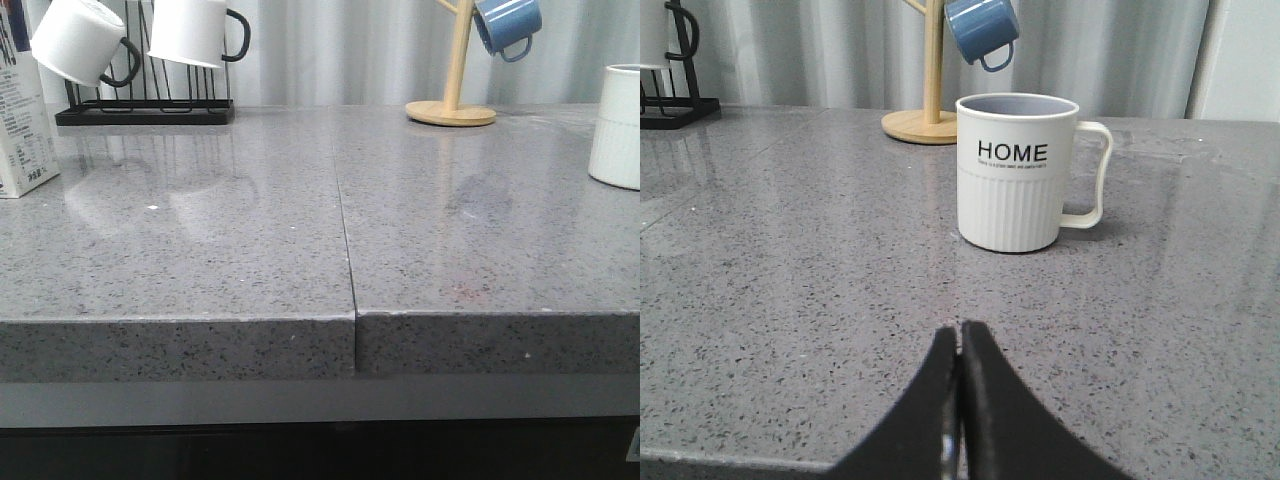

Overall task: Place milk next to cup
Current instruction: 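Move the right gripper toward the white HOME mug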

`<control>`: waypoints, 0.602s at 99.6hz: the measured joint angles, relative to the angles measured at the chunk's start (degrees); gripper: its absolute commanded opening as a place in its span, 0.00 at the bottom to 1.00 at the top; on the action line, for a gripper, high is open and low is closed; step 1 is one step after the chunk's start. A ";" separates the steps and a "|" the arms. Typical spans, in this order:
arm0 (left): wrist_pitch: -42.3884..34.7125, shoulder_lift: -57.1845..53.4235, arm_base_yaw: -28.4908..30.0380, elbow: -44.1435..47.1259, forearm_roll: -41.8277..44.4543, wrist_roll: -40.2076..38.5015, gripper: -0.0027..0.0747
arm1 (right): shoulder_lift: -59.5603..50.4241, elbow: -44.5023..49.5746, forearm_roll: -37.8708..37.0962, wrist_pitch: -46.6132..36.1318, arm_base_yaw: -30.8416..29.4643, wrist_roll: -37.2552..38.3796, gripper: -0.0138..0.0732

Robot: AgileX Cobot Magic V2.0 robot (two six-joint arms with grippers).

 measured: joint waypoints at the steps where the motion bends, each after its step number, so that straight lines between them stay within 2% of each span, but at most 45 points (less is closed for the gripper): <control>1: 0.00 0.00 0.00 0.00 0.00 0.00 0.01 | 0.00 0.00 0.00 0.00 0.00 0.00 0.02; 36: 0.00 0.00 0.00 0.00 0.00 0.00 0.01 | 0.00 -0.27 0.13 -0.09 0.00 0.00 0.02; 60: 0.00 0.00 0.00 0.00 0.00 0.00 0.01 | 4.34 -9.54 3.16 6.33 0.00 0.00 0.02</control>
